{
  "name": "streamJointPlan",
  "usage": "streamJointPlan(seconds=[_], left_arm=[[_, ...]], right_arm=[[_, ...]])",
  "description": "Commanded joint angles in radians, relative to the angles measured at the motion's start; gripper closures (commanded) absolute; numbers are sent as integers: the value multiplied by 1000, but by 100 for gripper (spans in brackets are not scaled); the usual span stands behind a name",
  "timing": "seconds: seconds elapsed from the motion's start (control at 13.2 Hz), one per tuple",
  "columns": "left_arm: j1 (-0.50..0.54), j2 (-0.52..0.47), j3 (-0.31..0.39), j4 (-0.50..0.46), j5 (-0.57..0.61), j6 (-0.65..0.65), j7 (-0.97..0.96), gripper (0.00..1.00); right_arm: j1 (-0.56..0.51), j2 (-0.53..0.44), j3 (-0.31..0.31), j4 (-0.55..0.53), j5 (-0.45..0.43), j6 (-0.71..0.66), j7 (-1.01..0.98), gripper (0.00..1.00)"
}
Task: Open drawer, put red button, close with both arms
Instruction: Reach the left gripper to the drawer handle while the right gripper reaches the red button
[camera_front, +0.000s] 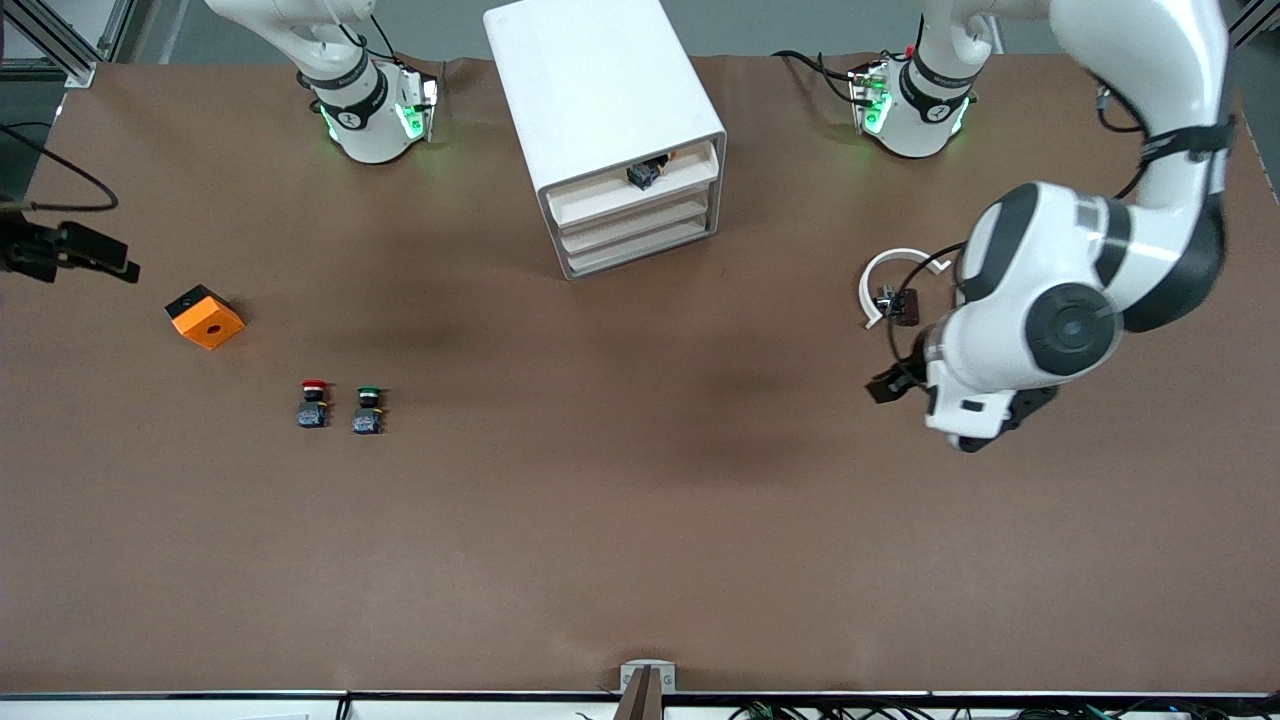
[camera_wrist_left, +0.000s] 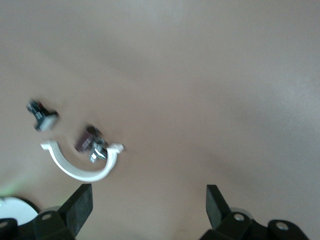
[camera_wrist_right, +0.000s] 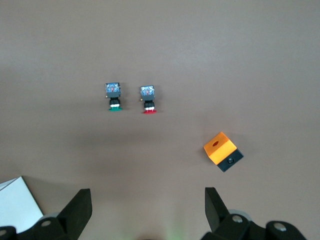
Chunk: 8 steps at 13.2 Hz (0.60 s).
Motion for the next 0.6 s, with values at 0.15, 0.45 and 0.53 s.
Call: streamJointPlan(seconds=[0.15,0.45,0.53], left_arm=[[-64,73,4,32,-241,-18,-266,0],[-156,125,4,35,-381,-18,-640,0],[-173,146,6,35,-433,-18,-759,0]], right_arm=[[-11,101,10,34,-13,41,-2,0],[-41,158,10,33,1,84,-22,0],[-36,158,10,22,2,95,-19,0]])
